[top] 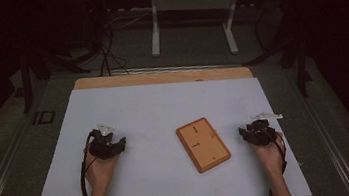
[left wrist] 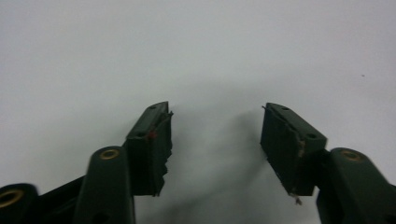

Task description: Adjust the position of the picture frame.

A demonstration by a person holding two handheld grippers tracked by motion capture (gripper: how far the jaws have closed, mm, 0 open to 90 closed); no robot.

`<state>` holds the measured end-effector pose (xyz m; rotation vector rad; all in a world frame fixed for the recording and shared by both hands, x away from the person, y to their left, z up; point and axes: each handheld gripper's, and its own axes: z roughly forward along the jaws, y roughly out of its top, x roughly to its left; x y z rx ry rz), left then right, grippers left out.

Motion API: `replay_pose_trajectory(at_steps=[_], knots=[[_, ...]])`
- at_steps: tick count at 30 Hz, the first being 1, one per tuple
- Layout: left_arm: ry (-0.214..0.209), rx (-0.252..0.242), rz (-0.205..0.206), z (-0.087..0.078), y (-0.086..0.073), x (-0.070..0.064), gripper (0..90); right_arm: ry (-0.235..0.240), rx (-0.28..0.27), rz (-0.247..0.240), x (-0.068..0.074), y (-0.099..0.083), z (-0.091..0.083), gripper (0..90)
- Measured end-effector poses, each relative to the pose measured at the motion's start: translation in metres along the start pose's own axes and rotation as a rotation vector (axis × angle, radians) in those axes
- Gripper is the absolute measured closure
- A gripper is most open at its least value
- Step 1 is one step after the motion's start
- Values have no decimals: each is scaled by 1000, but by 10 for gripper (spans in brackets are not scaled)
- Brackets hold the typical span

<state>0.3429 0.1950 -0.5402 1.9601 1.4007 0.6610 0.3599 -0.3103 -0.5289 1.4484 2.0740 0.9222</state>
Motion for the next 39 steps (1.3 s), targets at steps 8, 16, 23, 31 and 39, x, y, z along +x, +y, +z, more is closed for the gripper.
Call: replay_pose_trajectory(at_steps=[8,16,23,31,39], knots=[[-63,-78,6,-14,1,3,515,38,-38,-22,9,0,-7,570],[-91,-91,-2,-20,2,2,547,116,-78,-69,24,5,-18,641],[-101,-79,8,-18,2,0,530,196,-129,-114,38,7,-26,667],[-123,-85,14,-18,2,-1,517,262,-127,-179,54,8,-21,666],[-101,-70,49,-17,2,-5,503,288,-111,-195,68,13,-11,669]])
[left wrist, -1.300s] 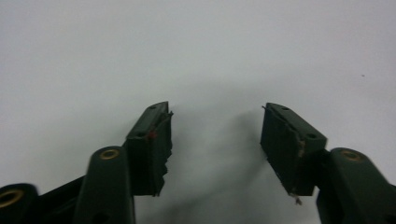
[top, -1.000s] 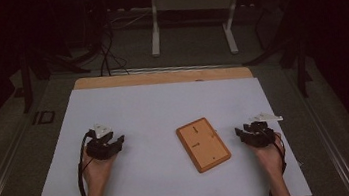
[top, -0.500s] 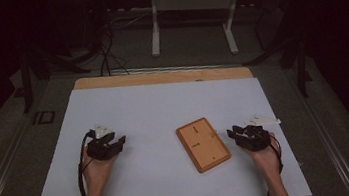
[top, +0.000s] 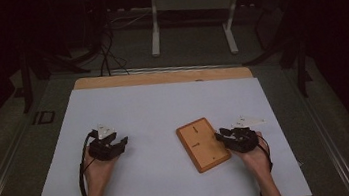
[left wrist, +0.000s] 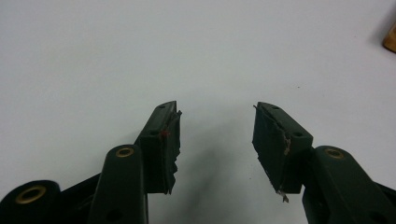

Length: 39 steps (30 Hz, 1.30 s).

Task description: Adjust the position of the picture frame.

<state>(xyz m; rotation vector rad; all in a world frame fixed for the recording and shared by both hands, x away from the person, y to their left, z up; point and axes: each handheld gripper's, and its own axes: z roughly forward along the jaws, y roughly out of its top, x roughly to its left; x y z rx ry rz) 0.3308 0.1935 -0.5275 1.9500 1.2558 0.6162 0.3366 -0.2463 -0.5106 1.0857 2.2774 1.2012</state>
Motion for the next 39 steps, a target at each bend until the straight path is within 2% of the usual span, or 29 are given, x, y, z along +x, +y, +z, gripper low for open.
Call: replay_pose_trajectory(at_steps=[3,6,12,18,20,23,25,32,39], knots=[[4,3,-1,0,0,0,503,-7,16,16,1,-1,10,703],[6,1,-5,1,0,1,503,2,9,48,-1,-1,17,757],[3,3,2,1,0,0,504,18,9,66,1,0,27,821],[2,3,1,2,0,0,505,-9,17,110,4,2,32,831],[1,2,2,2,0,0,505,-3,26,150,2,3,31,834],[-2,-2,7,2,0,-1,504,-17,34,171,3,5,32,837],[-2,-1,8,3,0,-1,505,-32,30,180,3,6,33,839],[-2,-4,3,3,0,0,506,-35,7,196,0,8,36,840],[-6,-7,1,3,0,0,510,0,-1,190,3,12,40,840]])
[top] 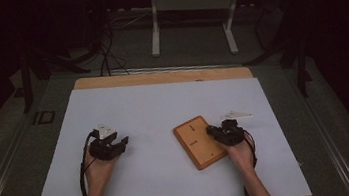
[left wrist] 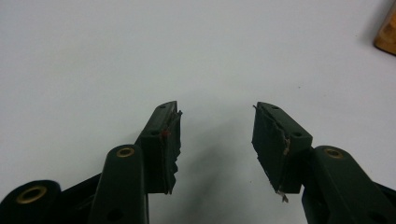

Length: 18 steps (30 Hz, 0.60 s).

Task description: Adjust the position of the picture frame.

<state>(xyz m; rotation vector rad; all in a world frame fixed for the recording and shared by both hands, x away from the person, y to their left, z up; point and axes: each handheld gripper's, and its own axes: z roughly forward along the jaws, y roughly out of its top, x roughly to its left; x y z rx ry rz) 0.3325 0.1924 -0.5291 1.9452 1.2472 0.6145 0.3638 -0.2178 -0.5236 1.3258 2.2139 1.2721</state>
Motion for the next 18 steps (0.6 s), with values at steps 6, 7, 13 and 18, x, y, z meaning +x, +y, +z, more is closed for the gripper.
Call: replay_pose_trajectory(at_steps=[6,7,13,18], knots=[[-9,8,-5,1,0,1,557,29,-6,-5,5,5,3,839],[-13,8,-8,1,0,1,566,33,-8,-10,6,6,4,839],[-43,7,-13,1,0,1,602,48,-12,-39,12,15,4,840],[-62,6,-5,1,0,0,655,66,-18,-56,17,21,5,840]])
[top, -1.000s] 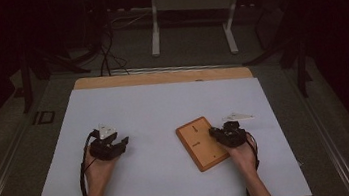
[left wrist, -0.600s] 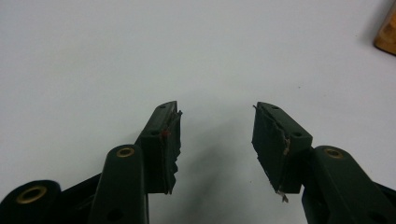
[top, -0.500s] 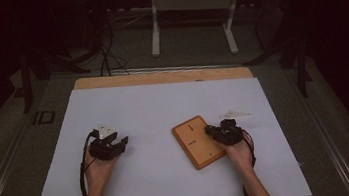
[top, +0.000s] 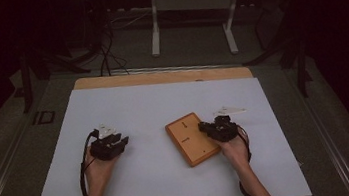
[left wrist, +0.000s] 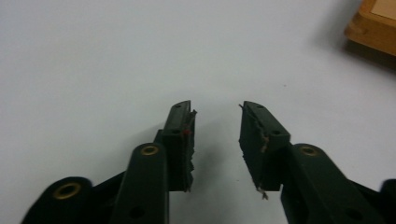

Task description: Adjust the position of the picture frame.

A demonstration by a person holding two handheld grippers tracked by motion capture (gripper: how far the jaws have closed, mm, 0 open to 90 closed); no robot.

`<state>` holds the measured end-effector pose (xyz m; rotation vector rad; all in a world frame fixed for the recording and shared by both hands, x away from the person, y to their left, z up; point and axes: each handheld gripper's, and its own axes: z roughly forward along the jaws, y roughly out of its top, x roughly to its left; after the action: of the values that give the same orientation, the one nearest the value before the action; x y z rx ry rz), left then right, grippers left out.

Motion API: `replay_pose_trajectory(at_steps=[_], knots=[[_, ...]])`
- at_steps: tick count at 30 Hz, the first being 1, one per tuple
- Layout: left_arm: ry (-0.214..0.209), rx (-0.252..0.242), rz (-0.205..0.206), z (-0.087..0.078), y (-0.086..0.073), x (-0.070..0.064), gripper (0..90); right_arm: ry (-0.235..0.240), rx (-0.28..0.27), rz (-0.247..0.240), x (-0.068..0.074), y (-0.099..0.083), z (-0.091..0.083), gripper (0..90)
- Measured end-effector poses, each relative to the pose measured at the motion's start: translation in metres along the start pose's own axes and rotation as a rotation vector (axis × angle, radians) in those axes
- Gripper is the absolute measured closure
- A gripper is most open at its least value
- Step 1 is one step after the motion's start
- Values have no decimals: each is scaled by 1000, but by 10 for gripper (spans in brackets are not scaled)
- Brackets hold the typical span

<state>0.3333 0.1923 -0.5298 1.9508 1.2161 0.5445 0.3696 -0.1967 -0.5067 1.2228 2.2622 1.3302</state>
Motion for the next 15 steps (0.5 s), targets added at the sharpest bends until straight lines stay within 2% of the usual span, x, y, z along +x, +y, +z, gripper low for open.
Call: replay_pose_trajectory(at_steps=[5,12,15], knots=[[-21,-26,-3,-3,1,-1,655,21,-2,-18,6,5,4,840],[-28,-13,3,-1,1,-2,675,55,6,-36,14,8,12,840],[-27,-15,23,-2,1,-3,709,67,11,-43,16,9,15,839]])
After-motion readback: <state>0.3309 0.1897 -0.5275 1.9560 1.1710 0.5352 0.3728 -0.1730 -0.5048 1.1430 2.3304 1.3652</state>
